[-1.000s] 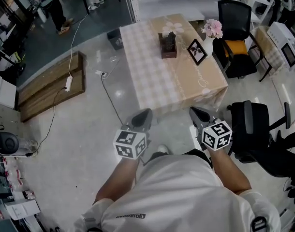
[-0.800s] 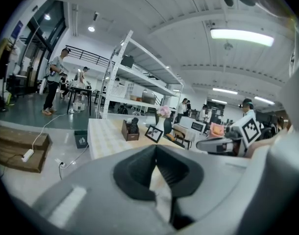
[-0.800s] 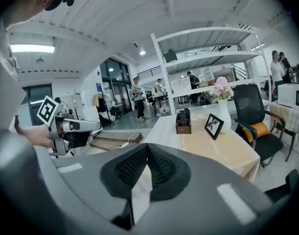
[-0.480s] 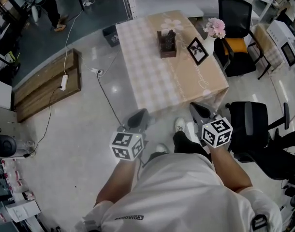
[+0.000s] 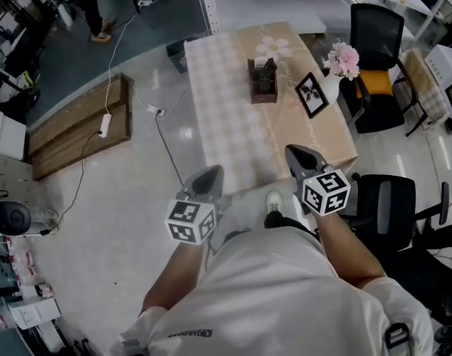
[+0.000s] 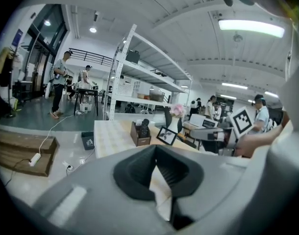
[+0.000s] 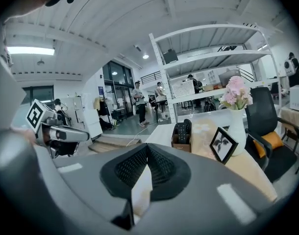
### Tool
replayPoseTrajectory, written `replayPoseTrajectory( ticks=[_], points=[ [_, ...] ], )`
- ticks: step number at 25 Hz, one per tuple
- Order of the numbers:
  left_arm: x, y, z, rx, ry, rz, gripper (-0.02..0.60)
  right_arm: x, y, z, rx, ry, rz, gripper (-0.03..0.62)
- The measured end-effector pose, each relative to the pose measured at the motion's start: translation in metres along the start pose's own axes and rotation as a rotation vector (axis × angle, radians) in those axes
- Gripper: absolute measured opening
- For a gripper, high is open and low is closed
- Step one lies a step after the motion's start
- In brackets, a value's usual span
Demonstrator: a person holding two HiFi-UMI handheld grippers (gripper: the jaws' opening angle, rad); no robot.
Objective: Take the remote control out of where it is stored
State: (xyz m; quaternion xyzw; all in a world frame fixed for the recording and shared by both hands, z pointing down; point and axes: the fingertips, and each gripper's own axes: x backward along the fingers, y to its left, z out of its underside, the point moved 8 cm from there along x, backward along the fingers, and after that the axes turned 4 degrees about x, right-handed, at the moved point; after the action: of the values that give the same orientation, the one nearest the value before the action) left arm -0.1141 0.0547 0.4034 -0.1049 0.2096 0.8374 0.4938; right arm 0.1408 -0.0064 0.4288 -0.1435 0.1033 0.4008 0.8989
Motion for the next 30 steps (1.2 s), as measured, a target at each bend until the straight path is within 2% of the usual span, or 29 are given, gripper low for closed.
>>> replayPoseTrajectory(
  ticks=[5, 9, 15, 18, 24, 30],
  points=[
    [-0.044, 0.014, -0.021, 0.023, 0.005, -0.04, 0.005, -0.041, -0.042, -0.011, 0.006, 0.027, -0.013, 0.006],
    [-0.071, 0.026, -0.031, 0.042, 0.014, -0.1, 0.005, -0.075, -0.075, -0.016, 0.006, 0.039, -0.029, 0.015],
    [-0.086, 0.03, -0.037, 0.036, 0.023, -0.202, 0.005, -0.12, -0.117, -0.018, -0.006, 0.058, -0.046, 0.057],
    [-0.091, 0.035, -0.037, 0.034, 0.025, -0.226, 0.005, -0.146, -0.131, -0.015, 0.006, 0.077, -0.041, 0.078],
    [-0.092, 0.059, -0.039, 0.046, 0.031, -0.225, 0.004, -0.189, -0.142, -0.022, 0.015, 0.095, 0.032, 0.127],
    [-0.099, 0.087, -0.044, 0.049, 0.068, -0.124, 0.004, -0.228, -0.143, -0.031, 0.025, 0.126, 0.146, 0.158]
  ],
)
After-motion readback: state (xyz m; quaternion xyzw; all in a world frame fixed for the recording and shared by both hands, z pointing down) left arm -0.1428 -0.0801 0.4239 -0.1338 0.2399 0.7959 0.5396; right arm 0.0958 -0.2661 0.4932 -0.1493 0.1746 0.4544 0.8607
